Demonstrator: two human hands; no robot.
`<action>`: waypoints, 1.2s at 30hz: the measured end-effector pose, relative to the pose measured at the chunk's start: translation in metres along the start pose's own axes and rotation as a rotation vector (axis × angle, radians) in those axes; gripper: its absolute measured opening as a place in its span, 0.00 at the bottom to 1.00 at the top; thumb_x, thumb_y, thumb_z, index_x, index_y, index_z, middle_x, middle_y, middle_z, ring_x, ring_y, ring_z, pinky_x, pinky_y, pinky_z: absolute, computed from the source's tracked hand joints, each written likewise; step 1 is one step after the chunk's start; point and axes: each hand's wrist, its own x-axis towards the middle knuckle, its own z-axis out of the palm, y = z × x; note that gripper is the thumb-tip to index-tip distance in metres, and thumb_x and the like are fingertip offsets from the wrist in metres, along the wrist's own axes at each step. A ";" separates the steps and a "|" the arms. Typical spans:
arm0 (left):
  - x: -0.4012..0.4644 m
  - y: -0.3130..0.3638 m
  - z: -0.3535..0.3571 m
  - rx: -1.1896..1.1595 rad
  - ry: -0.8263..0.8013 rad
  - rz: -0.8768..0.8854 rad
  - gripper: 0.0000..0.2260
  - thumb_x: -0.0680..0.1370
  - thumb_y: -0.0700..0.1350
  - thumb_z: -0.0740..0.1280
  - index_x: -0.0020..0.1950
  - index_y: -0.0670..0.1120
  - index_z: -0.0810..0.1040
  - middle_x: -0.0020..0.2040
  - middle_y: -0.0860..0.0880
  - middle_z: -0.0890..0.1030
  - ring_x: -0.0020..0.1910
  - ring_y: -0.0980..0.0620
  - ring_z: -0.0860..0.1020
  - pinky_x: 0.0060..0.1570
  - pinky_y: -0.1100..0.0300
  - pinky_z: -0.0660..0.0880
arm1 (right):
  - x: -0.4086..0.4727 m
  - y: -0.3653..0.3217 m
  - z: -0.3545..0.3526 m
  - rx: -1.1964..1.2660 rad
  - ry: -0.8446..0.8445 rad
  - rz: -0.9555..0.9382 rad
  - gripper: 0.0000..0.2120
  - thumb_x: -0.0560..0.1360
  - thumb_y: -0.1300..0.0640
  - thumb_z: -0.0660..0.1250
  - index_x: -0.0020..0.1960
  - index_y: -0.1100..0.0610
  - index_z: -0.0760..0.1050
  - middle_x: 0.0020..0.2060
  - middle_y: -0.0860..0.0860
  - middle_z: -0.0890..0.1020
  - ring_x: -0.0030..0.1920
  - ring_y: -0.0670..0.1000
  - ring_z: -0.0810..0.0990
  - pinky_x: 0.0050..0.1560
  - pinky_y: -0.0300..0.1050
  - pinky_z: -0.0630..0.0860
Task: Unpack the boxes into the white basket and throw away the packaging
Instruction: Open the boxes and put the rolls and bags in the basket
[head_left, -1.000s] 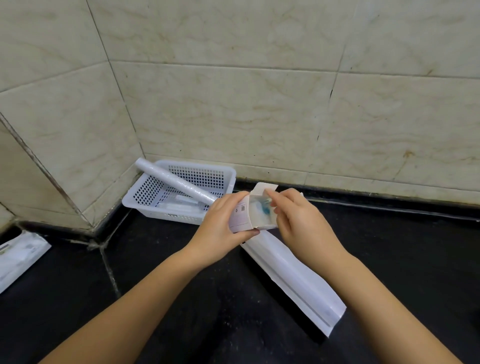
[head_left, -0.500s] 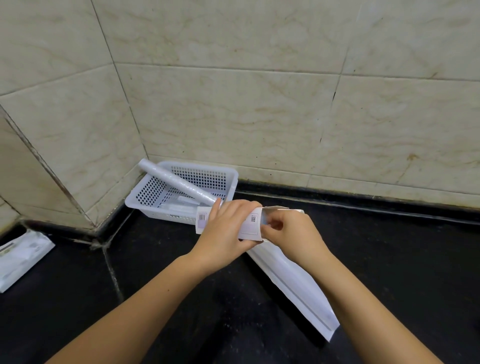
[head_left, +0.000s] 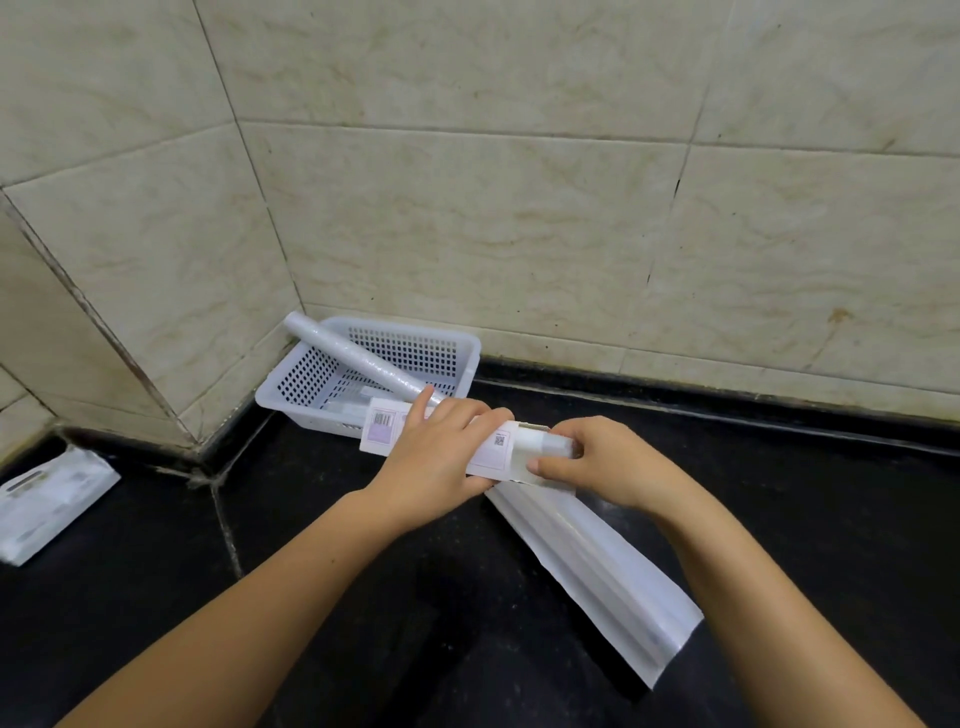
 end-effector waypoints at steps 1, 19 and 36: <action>0.000 0.000 0.001 -0.010 -0.016 -0.006 0.25 0.74 0.56 0.66 0.69 0.55 0.65 0.63 0.55 0.72 0.66 0.54 0.67 0.75 0.45 0.45 | 0.001 0.001 0.000 0.005 0.019 0.009 0.10 0.72 0.54 0.68 0.33 0.51 0.72 0.28 0.47 0.74 0.29 0.46 0.72 0.33 0.41 0.68; -0.069 -0.058 0.094 -0.169 -0.590 -0.258 0.38 0.72 0.64 0.64 0.76 0.53 0.54 0.73 0.50 0.64 0.72 0.49 0.62 0.76 0.49 0.52 | 0.069 0.031 0.021 0.304 0.088 0.133 0.07 0.76 0.60 0.66 0.41 0.55 0.79 0.35 0.56 0.80 0.27 0.49 0.77 0.29 0.38 0.74; -0.029 -0.241 0.102 0.110 0.048 -0.239 0.17 0.77 0.57 0.56 0.54 0.48 0.77 0.47 0.51 0.79 0.51 0.50 0.78 0.69 0.48 0.56 | 0.275 -0.067 0.163 -0.245 -0.044 -0.251 0.17 0.78 0.60 0.61 0.66 0.54 0.75 0.55 0.56 0.79 0.54 0.58 0.77 0.56 0.50 0.73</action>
